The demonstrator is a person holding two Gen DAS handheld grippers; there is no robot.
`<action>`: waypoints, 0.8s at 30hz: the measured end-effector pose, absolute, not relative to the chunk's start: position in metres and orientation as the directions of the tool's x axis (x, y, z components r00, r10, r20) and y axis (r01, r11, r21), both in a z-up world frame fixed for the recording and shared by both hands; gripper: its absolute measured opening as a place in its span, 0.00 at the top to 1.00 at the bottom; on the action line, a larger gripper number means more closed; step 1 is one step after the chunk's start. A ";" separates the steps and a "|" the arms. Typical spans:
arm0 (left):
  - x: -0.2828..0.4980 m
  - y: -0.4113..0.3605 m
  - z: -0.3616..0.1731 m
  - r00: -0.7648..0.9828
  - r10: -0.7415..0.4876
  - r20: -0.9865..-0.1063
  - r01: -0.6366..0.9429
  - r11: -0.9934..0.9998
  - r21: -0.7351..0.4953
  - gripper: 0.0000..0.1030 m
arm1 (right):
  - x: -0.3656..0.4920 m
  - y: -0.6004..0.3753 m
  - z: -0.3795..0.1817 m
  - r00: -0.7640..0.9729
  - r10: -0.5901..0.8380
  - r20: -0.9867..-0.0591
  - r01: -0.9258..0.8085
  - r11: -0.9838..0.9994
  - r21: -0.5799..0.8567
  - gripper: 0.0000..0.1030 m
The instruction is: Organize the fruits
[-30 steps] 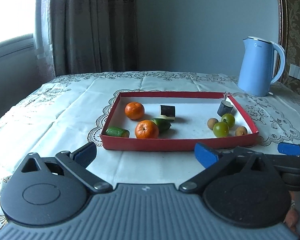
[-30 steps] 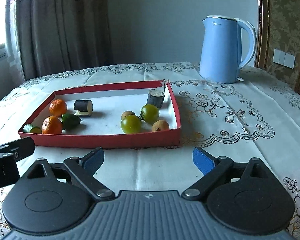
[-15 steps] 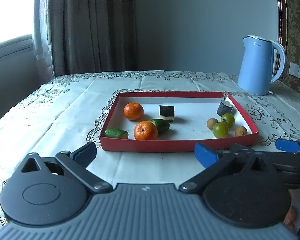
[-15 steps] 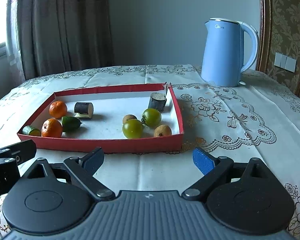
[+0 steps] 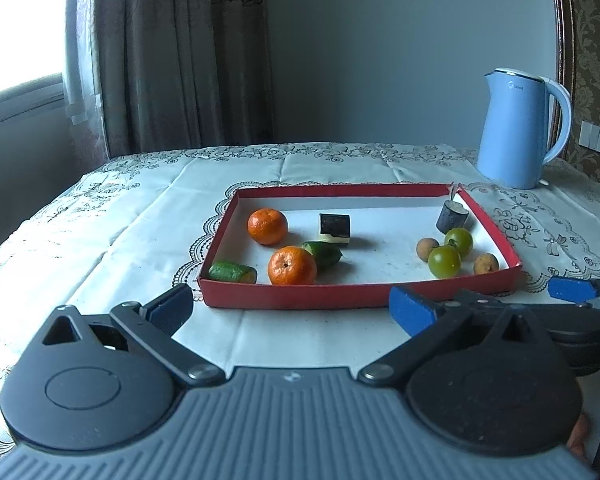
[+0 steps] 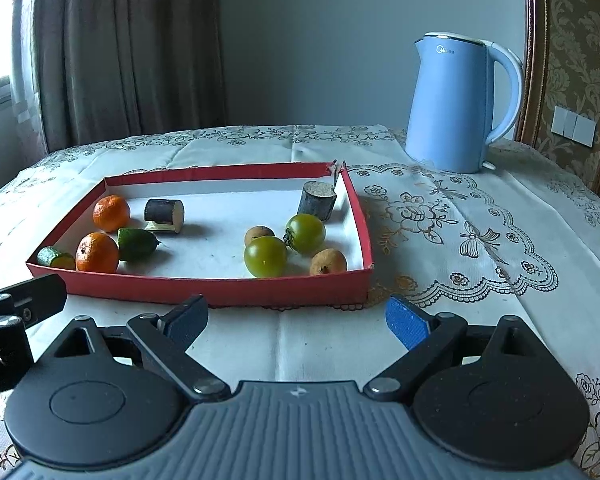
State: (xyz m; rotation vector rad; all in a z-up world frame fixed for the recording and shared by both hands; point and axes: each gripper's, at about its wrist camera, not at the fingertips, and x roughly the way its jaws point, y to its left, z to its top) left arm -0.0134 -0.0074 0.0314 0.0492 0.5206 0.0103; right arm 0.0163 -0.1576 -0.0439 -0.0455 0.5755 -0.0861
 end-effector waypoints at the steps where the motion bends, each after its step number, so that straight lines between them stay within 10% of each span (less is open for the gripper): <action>1: -0.012 -0.007 0.031 0.867 0.020 -0.499 0.005 0.999 0.049 0.00 | 0.017 -0.158 -0.044 0.835 -0.094 -0.542 0.069 0.995 -0.067 0.07; 24: 0.001 -0.011 0.019 0.860 0.023 -0.509 0.010 0.998 0.062 0.00 | 0.029 -0.159 -0.053 0.823 -0.106 -0.558 0.081 0.994 -0.069 0.07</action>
